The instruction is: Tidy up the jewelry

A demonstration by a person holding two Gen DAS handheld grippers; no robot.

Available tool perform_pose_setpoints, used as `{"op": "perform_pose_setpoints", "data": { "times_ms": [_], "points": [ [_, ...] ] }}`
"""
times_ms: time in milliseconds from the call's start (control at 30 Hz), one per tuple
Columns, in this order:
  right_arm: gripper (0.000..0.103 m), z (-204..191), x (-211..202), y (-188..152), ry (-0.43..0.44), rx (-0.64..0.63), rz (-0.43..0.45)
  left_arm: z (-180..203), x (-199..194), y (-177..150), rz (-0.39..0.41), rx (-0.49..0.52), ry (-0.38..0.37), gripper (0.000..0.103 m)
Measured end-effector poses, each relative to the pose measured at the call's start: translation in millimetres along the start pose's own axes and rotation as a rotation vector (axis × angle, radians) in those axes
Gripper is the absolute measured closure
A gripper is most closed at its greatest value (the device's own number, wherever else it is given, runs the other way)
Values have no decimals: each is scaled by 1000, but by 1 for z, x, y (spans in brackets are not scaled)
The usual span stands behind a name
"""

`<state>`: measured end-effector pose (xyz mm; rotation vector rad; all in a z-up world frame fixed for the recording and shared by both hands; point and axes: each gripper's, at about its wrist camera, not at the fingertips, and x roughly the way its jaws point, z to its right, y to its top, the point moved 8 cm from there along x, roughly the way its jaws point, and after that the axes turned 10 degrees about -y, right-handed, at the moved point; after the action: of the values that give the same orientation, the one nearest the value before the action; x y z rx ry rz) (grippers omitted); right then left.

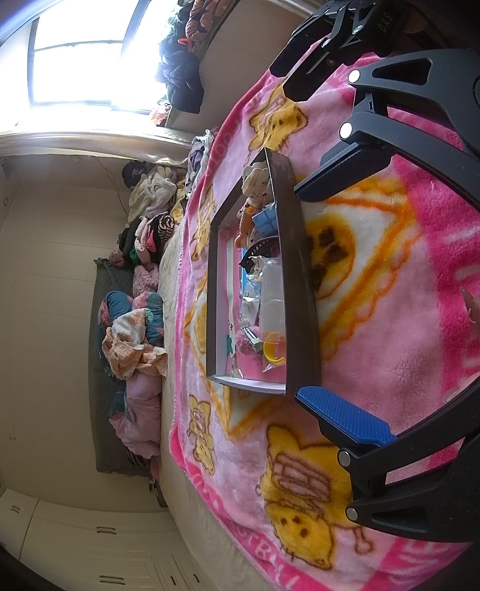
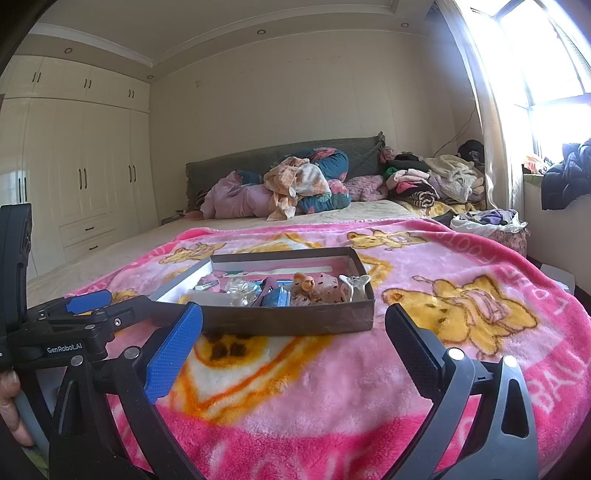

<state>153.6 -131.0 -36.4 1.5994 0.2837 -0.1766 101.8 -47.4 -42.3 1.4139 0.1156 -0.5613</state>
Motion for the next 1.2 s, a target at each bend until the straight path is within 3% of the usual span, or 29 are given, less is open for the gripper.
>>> {"op": "perform_pose_setpoints", "data": {
  "times_ms": [1200],
  "points": [
    [6,-1,0,1,2,-4,2,-1,2,-4,-11,1,-2,12]
  ]
}}
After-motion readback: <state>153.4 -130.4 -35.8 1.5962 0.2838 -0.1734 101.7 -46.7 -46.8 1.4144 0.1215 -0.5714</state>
